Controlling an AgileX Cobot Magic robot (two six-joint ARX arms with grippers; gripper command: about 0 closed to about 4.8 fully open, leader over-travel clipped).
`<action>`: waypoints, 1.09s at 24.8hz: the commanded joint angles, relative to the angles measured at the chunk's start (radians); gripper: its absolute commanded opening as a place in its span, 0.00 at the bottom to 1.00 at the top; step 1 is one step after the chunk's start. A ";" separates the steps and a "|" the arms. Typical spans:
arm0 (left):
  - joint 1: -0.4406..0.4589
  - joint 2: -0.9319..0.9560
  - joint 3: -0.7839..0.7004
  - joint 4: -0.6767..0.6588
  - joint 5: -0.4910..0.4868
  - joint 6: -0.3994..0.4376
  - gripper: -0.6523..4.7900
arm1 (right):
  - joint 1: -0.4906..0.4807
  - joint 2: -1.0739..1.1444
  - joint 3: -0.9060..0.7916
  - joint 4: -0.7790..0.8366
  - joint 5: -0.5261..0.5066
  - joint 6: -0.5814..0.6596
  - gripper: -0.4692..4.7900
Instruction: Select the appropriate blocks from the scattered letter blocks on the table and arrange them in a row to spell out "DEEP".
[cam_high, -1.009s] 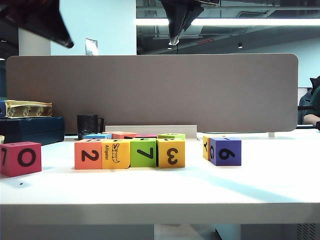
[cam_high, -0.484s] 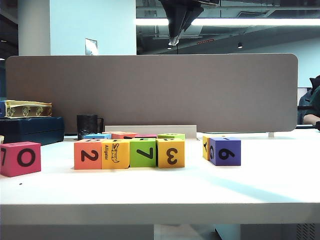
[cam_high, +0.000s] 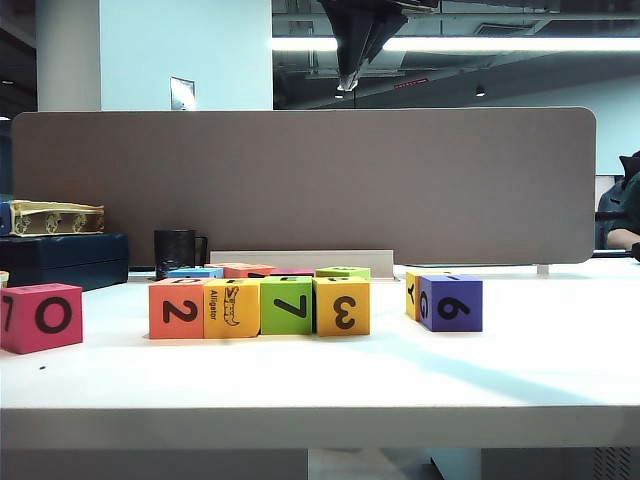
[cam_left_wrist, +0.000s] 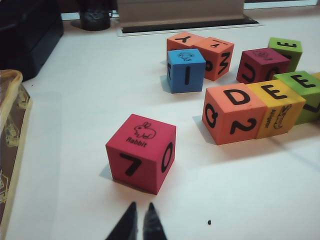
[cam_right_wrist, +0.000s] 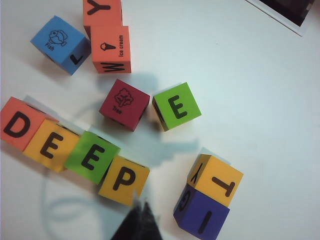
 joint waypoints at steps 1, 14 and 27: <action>0.003 -0.037 0.006 -0.046 -0.041 -0.006 0.16 | 0.002 -0.006 0.003 0.010 0.002 0.001 0.09; 0.002 -0.217 0.005 -0.203 -0.163 -0.019 0.16 | 0.002 -0.005 0.002 0.014 0.002 0.001 0.09; 0.002 -0.217 0.006 -0.196 -0.163 -0.032 0.16 | 0.002 -0.005 0.002 0.018 0.002 0.001 0.09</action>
